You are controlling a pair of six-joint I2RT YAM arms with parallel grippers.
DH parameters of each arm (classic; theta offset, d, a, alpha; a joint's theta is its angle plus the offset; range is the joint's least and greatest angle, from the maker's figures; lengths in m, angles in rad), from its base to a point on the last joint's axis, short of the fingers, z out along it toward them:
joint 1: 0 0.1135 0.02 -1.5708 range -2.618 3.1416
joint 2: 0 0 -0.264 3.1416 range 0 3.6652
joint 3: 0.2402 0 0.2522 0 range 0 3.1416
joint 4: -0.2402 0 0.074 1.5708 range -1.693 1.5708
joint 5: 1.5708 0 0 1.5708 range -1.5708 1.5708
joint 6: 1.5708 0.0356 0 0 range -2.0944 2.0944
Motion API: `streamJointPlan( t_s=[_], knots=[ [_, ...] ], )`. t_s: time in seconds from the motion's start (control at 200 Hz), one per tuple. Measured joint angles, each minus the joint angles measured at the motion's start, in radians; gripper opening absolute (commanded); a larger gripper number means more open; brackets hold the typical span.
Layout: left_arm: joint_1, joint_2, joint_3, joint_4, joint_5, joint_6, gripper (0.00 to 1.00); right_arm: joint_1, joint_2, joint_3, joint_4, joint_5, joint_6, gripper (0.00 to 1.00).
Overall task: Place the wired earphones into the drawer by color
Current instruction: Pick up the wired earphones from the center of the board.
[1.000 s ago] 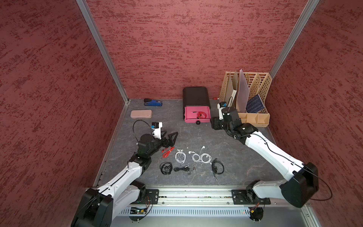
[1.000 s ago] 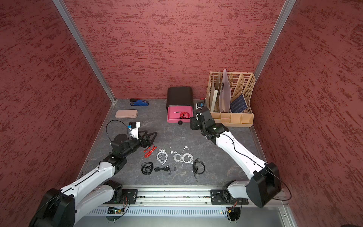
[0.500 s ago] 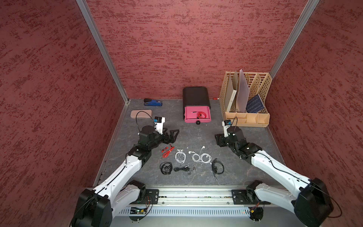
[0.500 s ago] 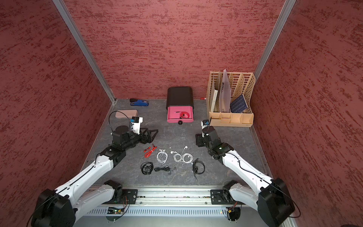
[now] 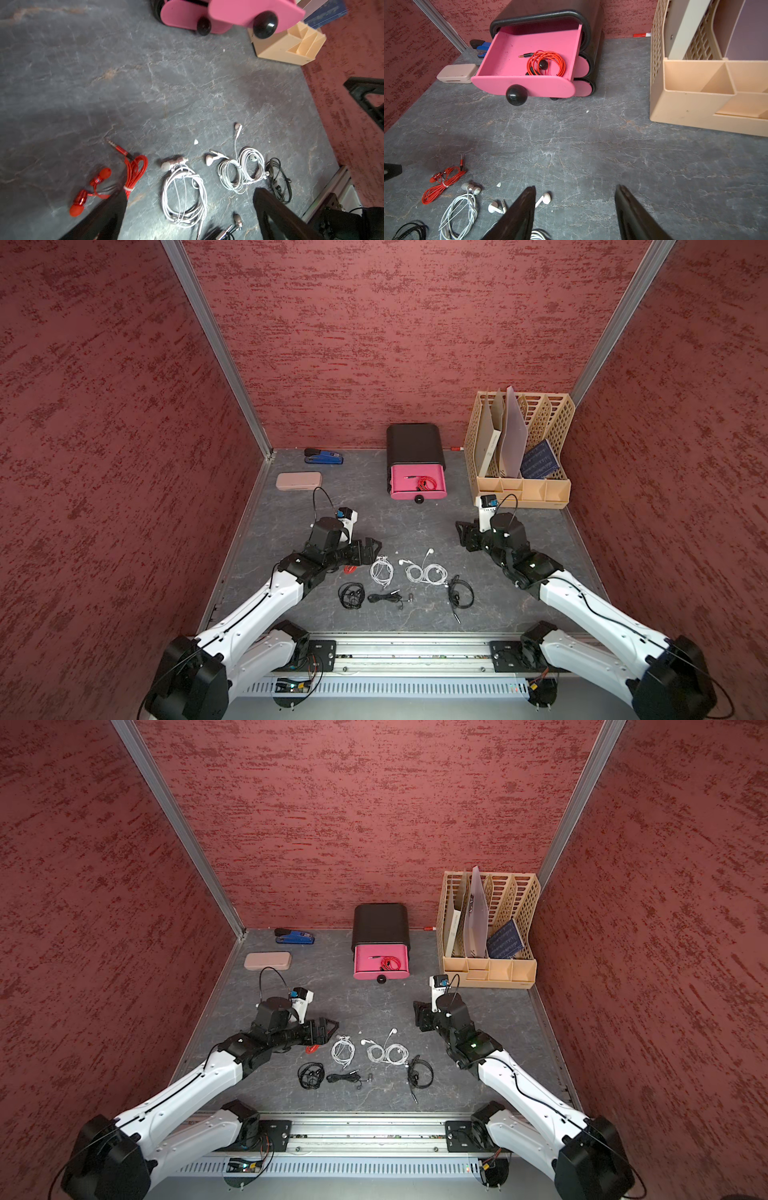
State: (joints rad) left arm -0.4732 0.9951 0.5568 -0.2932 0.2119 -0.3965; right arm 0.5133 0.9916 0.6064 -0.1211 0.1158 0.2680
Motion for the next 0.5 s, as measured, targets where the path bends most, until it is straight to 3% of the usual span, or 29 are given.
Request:
streamJointPlan(
  t_s=[0.21, 0.501],
  knots=[
    [-0.014, 0.000, -0.019, -0.068, -0.082, -0.043, 1.00, 0.000, -0.003, 0.000, 0.000, 0.000, 0.000, 0.65],
    [-0.014, 0.070, -0.047, -0.089, -0.107, -0.068, 1.00, 0.000, -0.011, 0.000, 0.000, 0.000, 0.000, 0.65]
  ],
)
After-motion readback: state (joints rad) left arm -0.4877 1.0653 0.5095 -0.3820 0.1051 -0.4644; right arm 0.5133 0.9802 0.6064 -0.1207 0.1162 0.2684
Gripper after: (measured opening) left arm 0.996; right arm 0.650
